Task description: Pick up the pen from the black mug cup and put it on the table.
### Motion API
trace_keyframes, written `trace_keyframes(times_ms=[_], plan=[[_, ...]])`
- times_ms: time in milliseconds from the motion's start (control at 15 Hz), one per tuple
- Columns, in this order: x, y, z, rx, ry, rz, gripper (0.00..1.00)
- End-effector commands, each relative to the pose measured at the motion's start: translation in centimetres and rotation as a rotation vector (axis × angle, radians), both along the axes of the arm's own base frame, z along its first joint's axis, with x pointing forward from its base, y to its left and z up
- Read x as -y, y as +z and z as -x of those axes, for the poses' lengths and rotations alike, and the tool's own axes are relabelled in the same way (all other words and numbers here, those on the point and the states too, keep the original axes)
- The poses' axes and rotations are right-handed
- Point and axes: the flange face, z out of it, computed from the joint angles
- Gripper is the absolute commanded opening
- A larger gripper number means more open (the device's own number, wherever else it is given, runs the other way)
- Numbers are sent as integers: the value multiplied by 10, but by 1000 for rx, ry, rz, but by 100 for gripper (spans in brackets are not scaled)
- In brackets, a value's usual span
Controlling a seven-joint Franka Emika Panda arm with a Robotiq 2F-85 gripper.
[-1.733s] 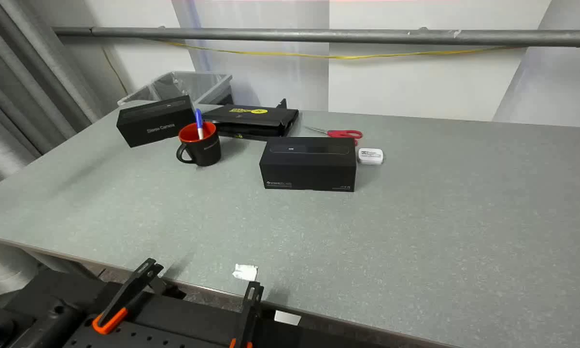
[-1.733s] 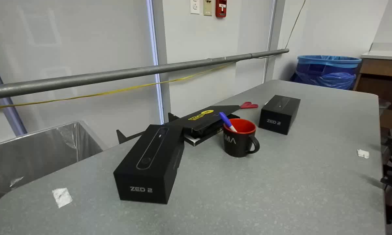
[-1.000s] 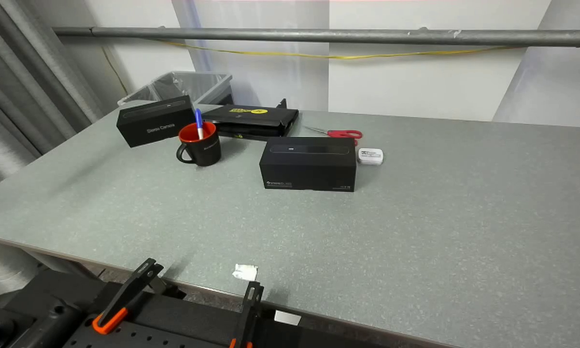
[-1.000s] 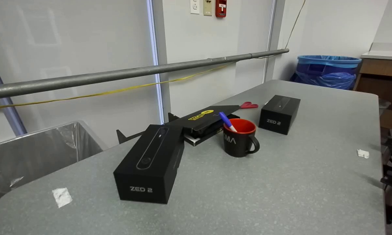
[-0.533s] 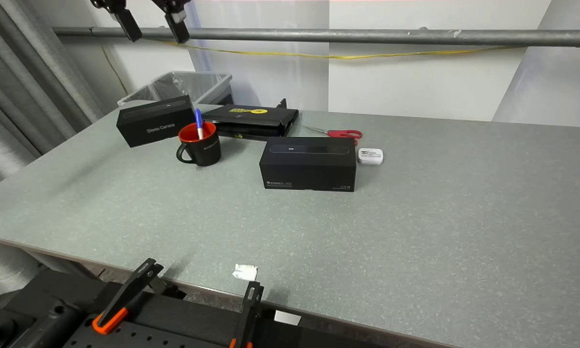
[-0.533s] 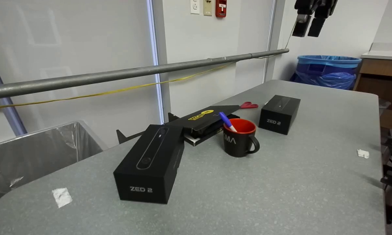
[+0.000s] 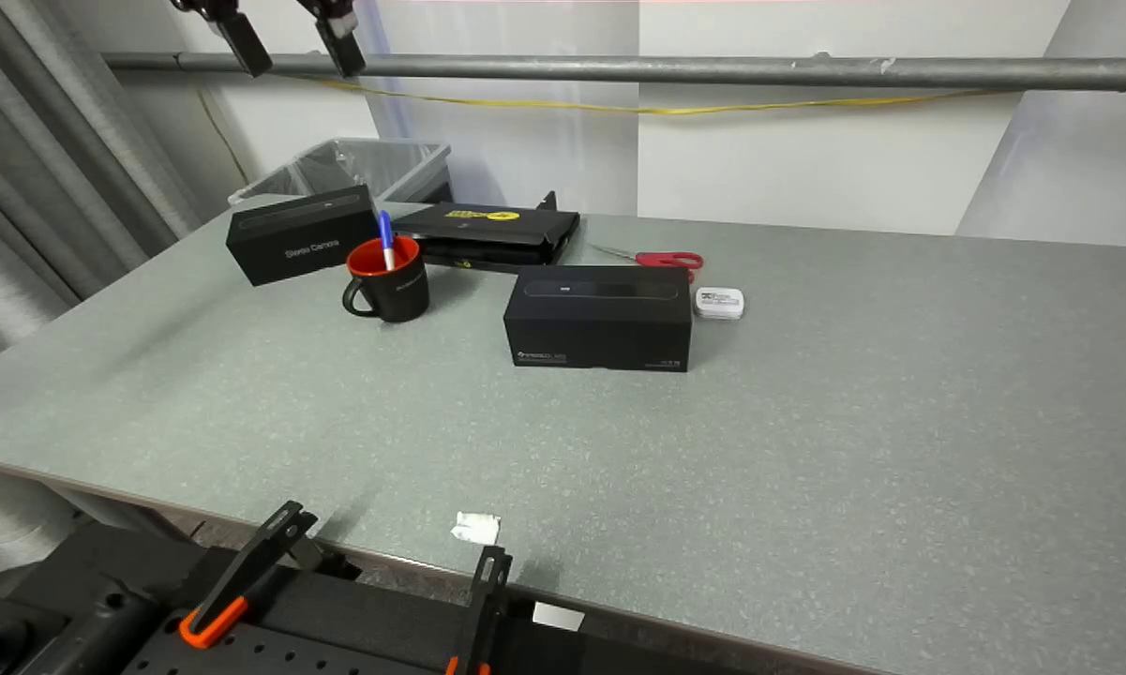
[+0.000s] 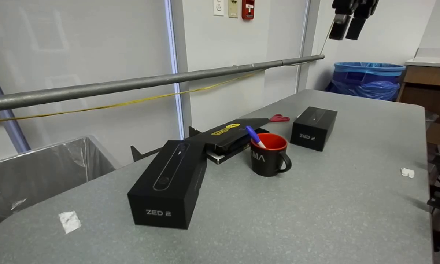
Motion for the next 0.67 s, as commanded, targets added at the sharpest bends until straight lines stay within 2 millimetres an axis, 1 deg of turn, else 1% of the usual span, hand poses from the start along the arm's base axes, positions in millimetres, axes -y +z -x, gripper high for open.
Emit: trace_keyframes(times_ms=[0, 200, 333, 467, 600], plan=[[-4, -49, -43, -45, 60, -1, 100], [-9, -92, -78, -48, 90, -12, 100], [-16, -119, -106, -53, 113, -25, 100], [-27, -130, -127, -58, 132, -53, 100], [-41, -135, -143, -64, 157, -69, 100]])
